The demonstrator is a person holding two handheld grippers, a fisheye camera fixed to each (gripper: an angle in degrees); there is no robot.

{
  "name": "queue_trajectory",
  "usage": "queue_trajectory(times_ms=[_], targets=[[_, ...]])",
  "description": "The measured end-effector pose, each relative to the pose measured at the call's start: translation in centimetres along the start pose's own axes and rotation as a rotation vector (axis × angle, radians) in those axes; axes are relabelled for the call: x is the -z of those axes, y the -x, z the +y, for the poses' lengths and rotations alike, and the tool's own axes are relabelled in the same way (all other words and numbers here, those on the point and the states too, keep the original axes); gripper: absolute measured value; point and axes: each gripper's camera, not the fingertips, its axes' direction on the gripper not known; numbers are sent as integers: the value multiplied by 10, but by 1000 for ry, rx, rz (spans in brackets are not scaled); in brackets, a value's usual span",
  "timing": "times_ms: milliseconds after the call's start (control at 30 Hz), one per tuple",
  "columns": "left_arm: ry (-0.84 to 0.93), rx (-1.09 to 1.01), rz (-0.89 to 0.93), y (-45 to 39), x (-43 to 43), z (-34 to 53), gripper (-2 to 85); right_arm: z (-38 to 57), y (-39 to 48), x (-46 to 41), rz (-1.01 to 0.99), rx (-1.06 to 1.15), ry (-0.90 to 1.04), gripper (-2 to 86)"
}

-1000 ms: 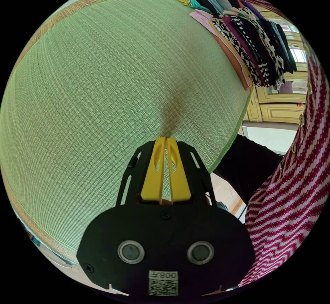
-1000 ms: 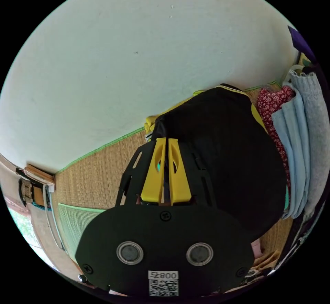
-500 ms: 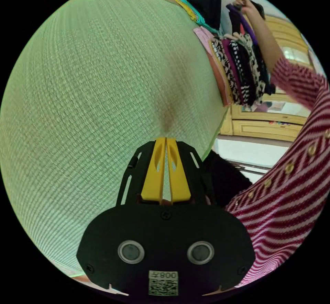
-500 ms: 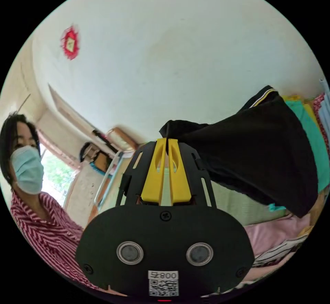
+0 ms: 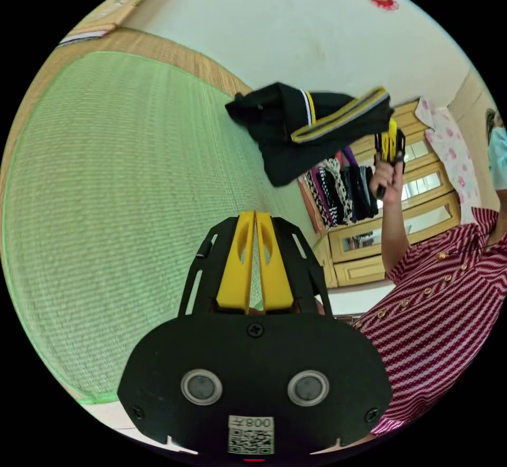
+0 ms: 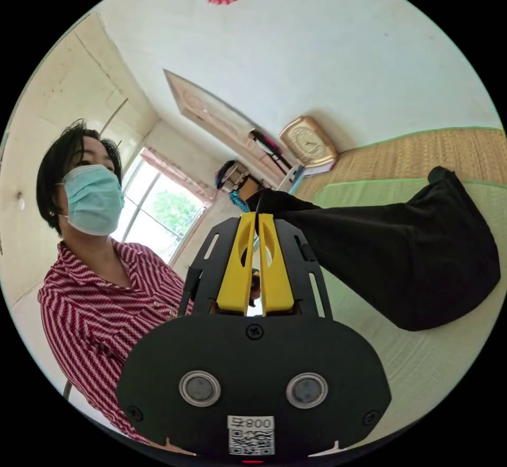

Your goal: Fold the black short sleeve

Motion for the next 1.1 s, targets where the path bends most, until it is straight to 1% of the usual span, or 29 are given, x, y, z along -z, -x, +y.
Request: queue_trajectory(times_ms=[100, 167, 333, 500, 667, 733, 833, 900, 1033, 1100], targets=[[-123, 25, 44, 16, 56, 52, 13, 38, 63, -14, -33, 35, 30, 4], [-166, 37, 53, 25, 84, 82, 22, 70, 110, -17, -25, 53, 44, 4], [-165, 80, 55, 51, 122, 149, 58, 128, 173, -12, -34, 34, 38, 4], [-54, 130, 114, 89, 99, 185, 79, 166, 201, 4, -37, -6, 4, 4], [93, 170, 92, 120, 57, 193, 87, 188, 215, 32, -24, -33, -40, 4], [124, 187, 81, 132, 45, 195, 87, 191, 217, 40, -12, -41, -51, 4], [182, 210, 73, 150, 30, 201, 77, 193, 219, 48, -6, -52, -59, 5], [214, 219, 94, 163, 22, 211, 44, 192, 219, 52, 5, -57, -58, 5], [203, 208, 128, 176, 27, 235, 18, 186, 218, 62, 17, -58, -66, 4], [152, 202, 160, 184, 44, 254, 13, 181, 217, 69, 22, -55, -77, 4]])
